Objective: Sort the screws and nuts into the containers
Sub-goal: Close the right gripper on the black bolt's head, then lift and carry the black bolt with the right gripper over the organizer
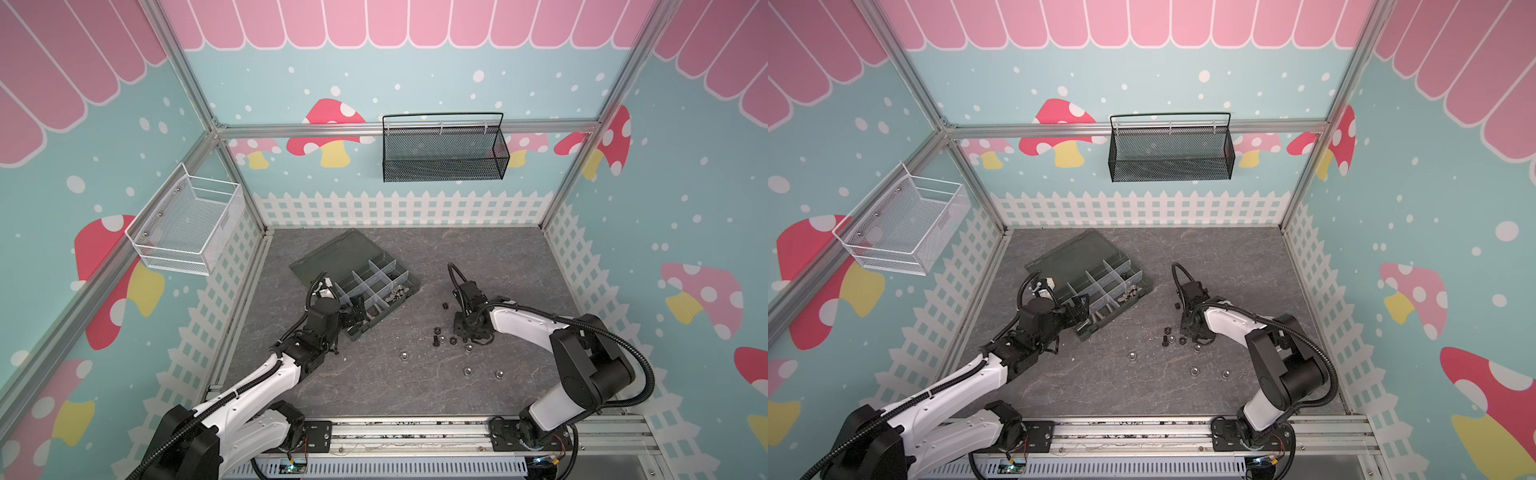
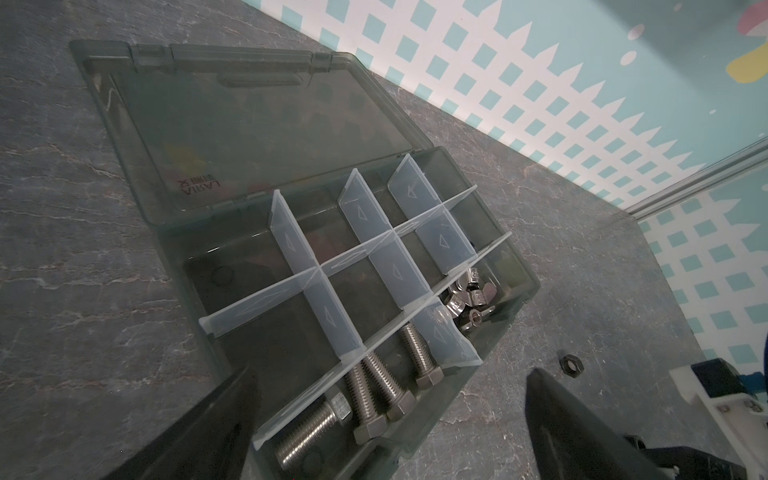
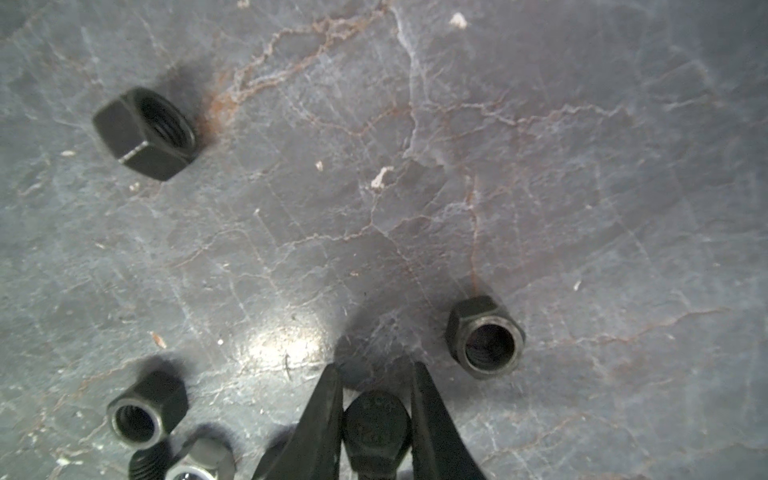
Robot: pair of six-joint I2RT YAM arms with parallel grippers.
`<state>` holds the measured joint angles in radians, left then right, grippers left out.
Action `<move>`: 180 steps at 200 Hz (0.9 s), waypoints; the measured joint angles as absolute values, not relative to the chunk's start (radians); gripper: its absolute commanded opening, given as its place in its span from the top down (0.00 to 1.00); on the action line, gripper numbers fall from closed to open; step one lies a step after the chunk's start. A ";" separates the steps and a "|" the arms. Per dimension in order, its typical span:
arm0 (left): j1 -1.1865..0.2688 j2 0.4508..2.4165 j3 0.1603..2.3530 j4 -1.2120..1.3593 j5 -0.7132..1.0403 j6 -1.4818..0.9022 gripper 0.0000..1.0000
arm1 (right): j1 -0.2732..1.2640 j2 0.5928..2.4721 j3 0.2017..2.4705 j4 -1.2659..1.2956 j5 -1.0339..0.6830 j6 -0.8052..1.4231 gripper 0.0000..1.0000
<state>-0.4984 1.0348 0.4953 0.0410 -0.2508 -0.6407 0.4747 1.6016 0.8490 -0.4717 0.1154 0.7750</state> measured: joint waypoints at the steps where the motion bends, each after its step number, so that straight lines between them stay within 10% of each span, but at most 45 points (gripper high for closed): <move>1: -0.498 1.035 0.495 0.041 -0.251 -0.641 0.00 | 0.475 1.602 0.849 -0.472 0.116 0.777 0.61; 180: -0.498 1.022 0.493 0.041 -0.259 -0.641 0.00 | 0.490 1.594 0.867 -0.531 0.113 0.764 0.92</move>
<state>-0.4980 1.0218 0.4934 0.0410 -0.2588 -0.6407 0.4900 1.5940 0.8669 -0.5308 0.1135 0.7643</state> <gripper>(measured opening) 0.991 0.241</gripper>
